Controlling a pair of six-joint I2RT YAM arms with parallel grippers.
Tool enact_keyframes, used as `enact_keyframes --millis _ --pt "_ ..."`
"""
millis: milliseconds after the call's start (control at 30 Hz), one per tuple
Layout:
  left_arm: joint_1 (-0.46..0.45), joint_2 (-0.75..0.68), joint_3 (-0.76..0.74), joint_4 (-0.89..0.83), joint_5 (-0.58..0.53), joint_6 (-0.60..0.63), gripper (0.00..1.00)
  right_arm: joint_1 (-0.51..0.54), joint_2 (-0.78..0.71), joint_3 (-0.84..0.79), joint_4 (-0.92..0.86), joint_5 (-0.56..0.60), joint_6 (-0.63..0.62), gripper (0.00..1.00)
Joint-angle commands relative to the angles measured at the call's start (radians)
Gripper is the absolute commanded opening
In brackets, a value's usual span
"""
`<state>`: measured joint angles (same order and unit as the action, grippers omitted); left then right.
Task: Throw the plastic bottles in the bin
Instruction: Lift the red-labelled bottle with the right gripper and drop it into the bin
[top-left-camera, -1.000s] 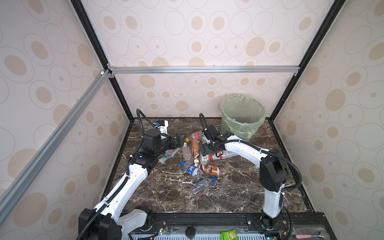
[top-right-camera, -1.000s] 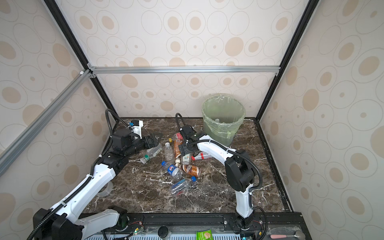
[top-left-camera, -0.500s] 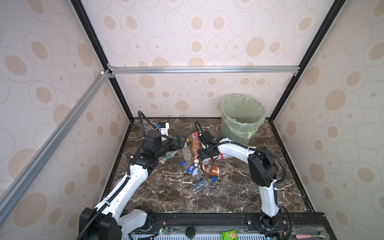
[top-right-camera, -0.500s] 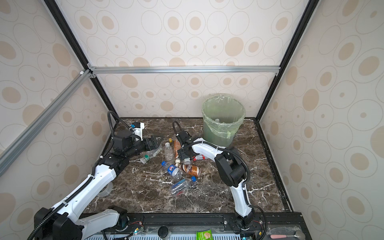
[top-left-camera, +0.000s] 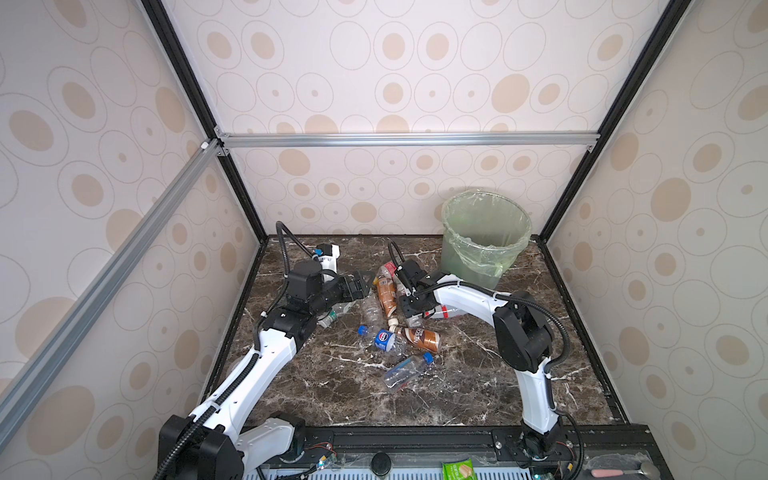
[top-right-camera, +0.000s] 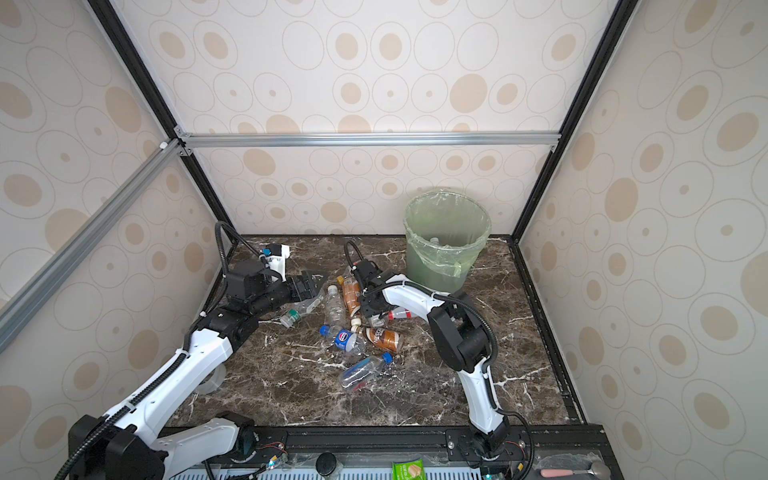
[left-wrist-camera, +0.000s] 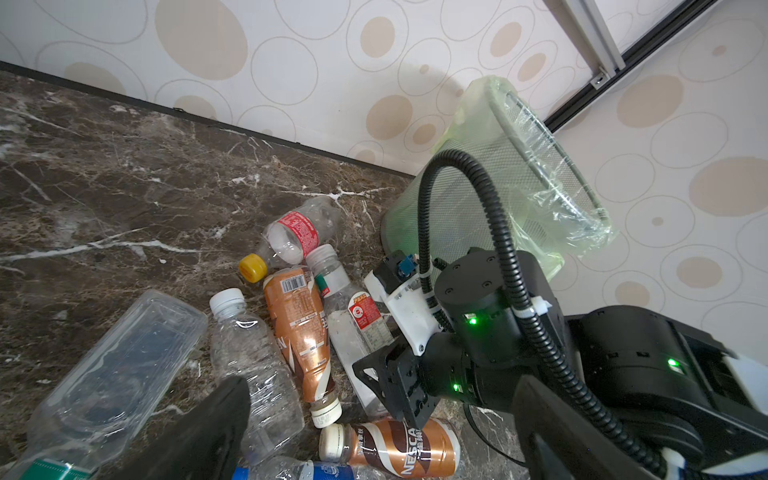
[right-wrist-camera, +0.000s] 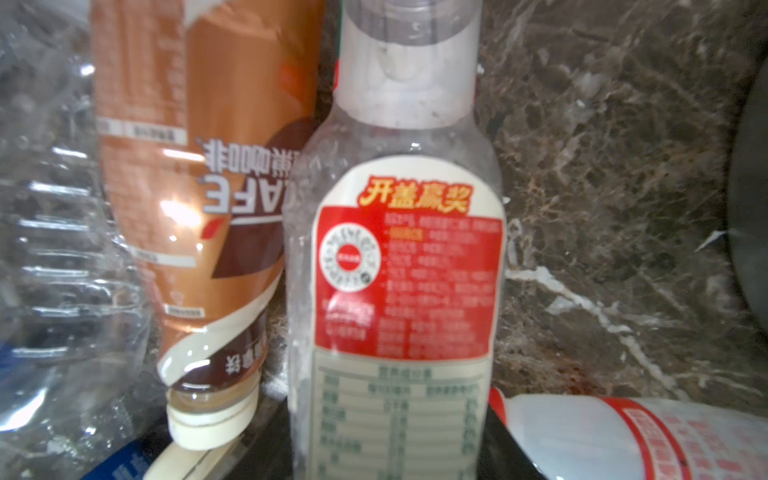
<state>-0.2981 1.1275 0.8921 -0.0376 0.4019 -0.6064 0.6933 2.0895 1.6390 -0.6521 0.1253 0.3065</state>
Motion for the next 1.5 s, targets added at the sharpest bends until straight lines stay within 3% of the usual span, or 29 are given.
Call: enact_keyframes --millis 0,400,567,767,933,1033,1133,1367,1467 --pt "0.007 -0.024 0.007 0.071 0.05 -0.013 0.99 -0.012 -0.084 0.051 -0.048 0.048 -0.013 0.48" --pt "-0.008 -0.041 0.021 0.255 0.156 -0.049 0.99 -0.021 -0.279 0.409 -0.178 0.181 -0.138 0.47" --pt "-0.052 -0.03 0.046 0.304 0.169 -0.036 0.99 -0.024 -0.365 0.536 -0.126 0.289 -0.226 0.46" --pt "-0.081 -0.003 0.06 0.298 0.145 -0.015 0.99 -0.046 -0.537 0.445 0.119 0.454 -0.374 0.45" --pt "-0.082 0.016 0.053 0.3 0.137 -0.018 0.99 -0.252 -0.531 0.376 0.068 0.355 -0.252 0.46" --pt "-0.084 0.026 0.055 0.301 0.135 -0.02 0.99 -0.362 -0.427 0.403 -0.066 0.252 -0.167 0.52" --pt "-0.084 0.032 0.055 0.296 0.131 -0.018 0.99 -0.368 -0.365 0.462 -0.146 0.248 -0.164 0.67" --pt "-0.087 0.051 0.053 0.296 0.128 -0.019 0.99 -0.362 -0.451 0.414 -0.077 0.247 -0.189 0.99" --pt "-0.086 0.063 0.055 0.301 0.13 -0.022 0.99 -0.349 -0.476 0.393 -0.095 0.242 -0.194 0.99"
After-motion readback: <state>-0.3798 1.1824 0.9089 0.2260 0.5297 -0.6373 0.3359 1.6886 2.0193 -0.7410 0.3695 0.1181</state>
